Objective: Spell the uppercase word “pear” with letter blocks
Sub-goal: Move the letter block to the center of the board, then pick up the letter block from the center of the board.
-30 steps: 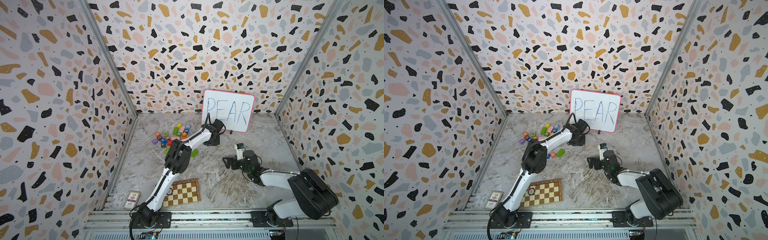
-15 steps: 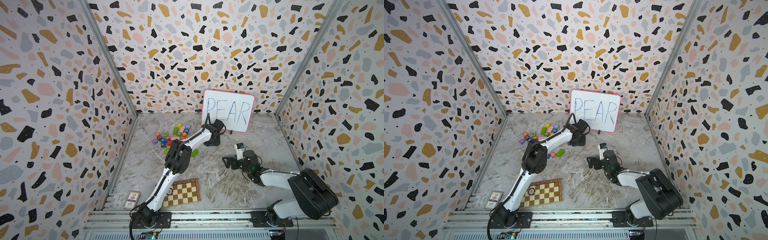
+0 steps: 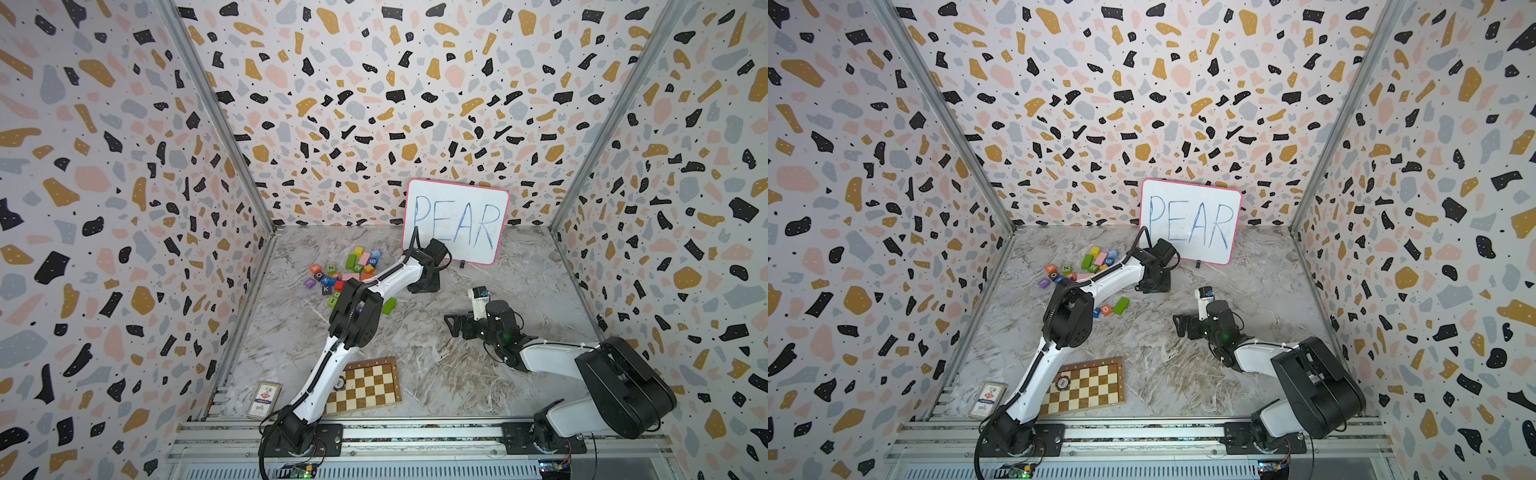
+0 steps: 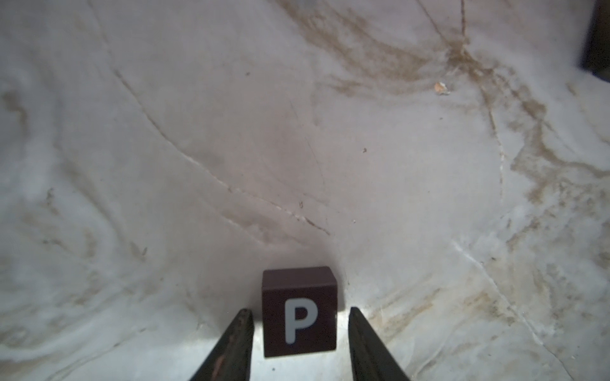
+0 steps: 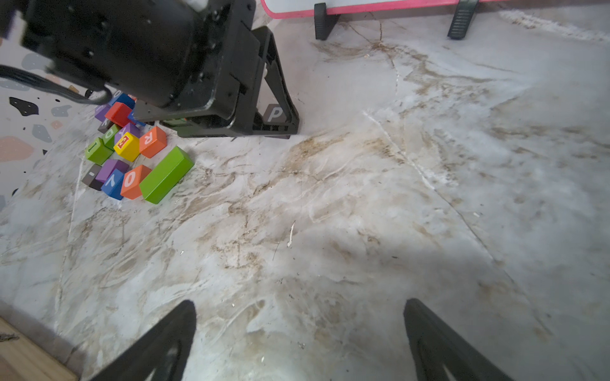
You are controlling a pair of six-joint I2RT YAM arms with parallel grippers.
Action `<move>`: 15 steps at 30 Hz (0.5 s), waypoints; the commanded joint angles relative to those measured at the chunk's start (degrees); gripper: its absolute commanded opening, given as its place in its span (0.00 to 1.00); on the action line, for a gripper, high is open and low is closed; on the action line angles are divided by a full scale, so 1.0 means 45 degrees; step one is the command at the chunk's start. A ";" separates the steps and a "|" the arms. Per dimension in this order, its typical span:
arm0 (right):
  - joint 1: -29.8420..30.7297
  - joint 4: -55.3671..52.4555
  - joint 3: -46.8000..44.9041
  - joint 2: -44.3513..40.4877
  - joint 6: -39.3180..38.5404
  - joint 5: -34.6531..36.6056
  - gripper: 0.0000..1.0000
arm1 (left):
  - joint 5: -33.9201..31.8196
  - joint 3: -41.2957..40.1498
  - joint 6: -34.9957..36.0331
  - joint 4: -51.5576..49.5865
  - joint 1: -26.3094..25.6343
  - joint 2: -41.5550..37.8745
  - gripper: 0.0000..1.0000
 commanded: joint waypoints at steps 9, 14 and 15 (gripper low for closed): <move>0.1134 -0.1054 0.0895 -0.0762 -0.0300 0.0615 0.99 | -0.1115 -0.3467 0.1791 -0.0438 0.0244 -0.4759 0.59; 0.2479 -0.1602 0.2181 0.0303 -0.0389 0.1394 0.99 | -0.0644 -0.7031 0.2221 0.0116 0.1919 -0.6948 0.62; 0.2651 -0.1676 0.2475 0.0594 -0.0434 0.1404 0.99 | -0.0154 -0.7541 0.2533 0.0348 0.2344 -0.7226 0.62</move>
